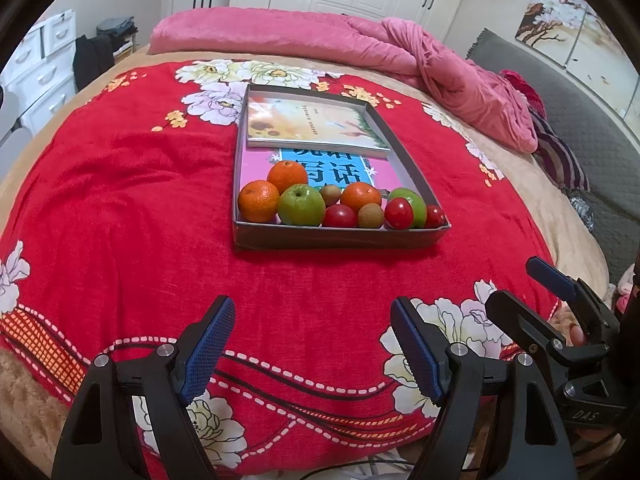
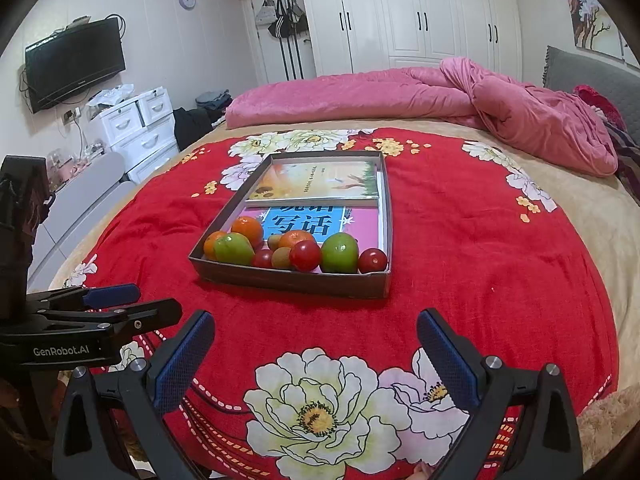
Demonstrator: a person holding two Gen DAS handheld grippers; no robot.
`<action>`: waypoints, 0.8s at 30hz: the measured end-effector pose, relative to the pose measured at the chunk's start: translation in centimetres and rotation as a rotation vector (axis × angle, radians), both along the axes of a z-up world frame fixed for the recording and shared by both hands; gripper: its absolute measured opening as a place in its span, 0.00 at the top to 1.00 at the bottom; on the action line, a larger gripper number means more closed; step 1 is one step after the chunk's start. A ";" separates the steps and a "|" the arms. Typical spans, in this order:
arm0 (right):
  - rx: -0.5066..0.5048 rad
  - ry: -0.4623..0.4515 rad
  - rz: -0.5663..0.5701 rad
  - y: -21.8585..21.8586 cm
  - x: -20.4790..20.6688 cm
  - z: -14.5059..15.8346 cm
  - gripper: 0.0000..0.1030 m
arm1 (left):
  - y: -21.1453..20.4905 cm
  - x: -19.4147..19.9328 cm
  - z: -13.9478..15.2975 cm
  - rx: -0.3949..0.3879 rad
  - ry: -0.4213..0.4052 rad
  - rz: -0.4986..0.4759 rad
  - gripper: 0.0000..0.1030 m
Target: Organize fruits
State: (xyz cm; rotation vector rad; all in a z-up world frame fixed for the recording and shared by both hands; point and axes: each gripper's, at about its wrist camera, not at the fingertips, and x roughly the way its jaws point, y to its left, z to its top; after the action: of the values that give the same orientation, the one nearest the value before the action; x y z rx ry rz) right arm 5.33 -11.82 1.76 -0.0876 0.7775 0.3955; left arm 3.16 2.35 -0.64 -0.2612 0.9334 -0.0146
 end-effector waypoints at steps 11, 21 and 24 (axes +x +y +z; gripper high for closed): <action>0.001 -0.001 -0.001 0.0 0.0 0.0 0.01 | 0.0 0.0 0.1 0.002 -0.003 0.001 0.21; -0.001 0.001 -0.004 -0.1 0.0 -0.2 0.01 | 0.1 -0.1 0.3 0.007 -0.007 0.001 0.21; -0.002 0.000 -0.006 -0.3 0.0 -0.2 0.01 | 0.0 -0.1 0.3 0.007 -0.008 0.000 0.21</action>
State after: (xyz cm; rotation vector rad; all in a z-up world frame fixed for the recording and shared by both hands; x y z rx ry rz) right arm 5.30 -12.07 1.52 -0.0870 0.7780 0.3893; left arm 3.07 2.38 -0.34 -0.2544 0.9256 -0.0118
